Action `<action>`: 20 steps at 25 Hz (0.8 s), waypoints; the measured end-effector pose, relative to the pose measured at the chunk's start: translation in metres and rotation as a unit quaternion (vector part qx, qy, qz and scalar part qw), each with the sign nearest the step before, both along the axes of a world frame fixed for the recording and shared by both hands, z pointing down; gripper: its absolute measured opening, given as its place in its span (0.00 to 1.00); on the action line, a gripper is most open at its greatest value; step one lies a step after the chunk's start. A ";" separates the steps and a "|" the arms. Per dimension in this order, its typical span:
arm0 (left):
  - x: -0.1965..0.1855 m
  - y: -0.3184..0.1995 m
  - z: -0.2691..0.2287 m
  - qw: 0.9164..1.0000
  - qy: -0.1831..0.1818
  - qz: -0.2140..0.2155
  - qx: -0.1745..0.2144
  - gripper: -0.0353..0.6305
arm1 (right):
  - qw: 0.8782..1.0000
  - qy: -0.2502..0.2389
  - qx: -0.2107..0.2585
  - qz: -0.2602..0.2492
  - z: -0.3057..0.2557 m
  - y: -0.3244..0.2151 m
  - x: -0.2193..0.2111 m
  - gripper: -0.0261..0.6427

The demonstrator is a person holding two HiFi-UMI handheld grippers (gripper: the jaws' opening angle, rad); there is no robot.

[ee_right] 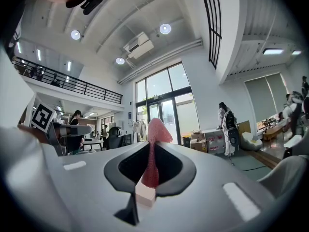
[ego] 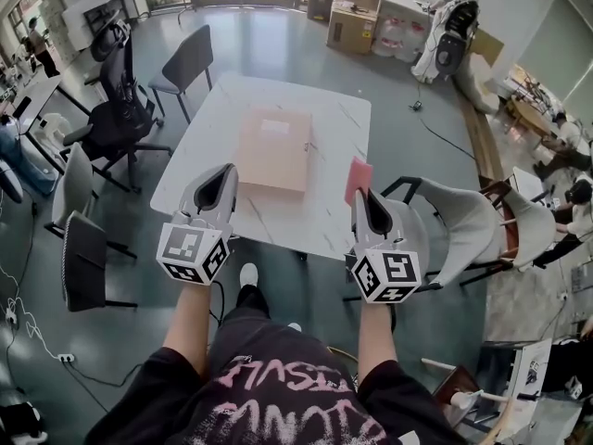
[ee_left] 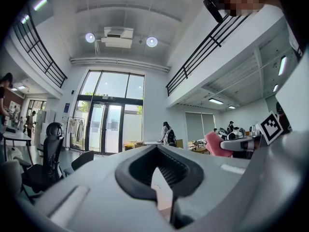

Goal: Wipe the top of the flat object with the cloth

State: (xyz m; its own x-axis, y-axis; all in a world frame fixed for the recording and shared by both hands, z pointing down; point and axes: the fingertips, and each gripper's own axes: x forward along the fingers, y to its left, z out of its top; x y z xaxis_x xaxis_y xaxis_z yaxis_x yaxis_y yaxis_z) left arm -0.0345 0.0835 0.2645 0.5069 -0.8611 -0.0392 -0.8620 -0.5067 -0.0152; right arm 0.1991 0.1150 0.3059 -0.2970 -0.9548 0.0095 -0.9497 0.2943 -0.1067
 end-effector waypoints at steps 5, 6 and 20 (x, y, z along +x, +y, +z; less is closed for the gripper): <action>-0.008 -0.019 0.004 1.000 0.006 0.001 -0.005 0.05 | 1.000 0.003 -0.001 0.002 -0.001 -0.017 -0.008 0.12; -0.009 -0.024 0.005 1.000 0.007 0.002 -0.006 0.05 | 1.000 0.004 -0.002 0.002 0.000 -0.020 -0.009 0.12; -0.027 -0.084 0.023 1.000 0.013 0.003 -0.021 0.05 | 1.000 0.007 -0.020 0.008 0.016 -0.078 -0.026 0.12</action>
